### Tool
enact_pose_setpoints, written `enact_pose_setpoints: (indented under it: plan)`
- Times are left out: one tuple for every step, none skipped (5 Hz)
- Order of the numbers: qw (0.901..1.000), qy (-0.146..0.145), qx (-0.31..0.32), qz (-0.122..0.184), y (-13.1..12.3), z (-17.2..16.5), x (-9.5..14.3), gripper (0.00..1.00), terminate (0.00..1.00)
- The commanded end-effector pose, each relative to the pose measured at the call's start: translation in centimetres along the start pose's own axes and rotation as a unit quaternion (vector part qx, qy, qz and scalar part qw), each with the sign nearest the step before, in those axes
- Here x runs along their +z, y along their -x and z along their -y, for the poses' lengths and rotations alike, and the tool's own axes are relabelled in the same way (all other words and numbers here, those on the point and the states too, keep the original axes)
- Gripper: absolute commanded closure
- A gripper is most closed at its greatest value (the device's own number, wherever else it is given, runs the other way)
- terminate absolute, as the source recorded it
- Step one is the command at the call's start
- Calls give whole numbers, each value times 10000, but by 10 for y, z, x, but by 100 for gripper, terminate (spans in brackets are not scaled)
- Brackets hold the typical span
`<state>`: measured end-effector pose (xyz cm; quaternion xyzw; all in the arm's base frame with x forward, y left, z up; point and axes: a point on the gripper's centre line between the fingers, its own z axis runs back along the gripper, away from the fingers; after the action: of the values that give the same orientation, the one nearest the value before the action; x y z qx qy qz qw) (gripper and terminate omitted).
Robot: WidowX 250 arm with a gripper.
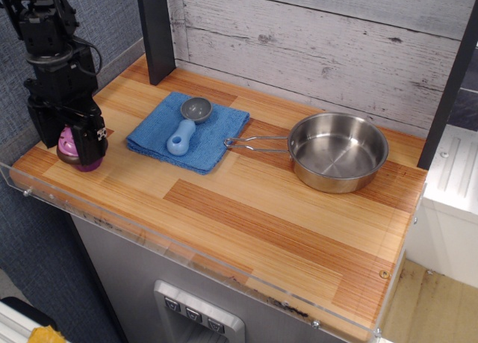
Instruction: Pick up the purple fruit and put it in the pot
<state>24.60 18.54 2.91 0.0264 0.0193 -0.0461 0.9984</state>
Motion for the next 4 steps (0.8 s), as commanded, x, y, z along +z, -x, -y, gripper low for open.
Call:
enact_pose_setpoints:
  plan:
    - [9999,-86,-6,82,1,3,2,100,0]
    - [9997,-136,33,222,5,4,13,100,0]
    - [9991,-151,105,370,10,4,27,100,0]
    - [9970,-186,242,717,16,4,54,100,0]
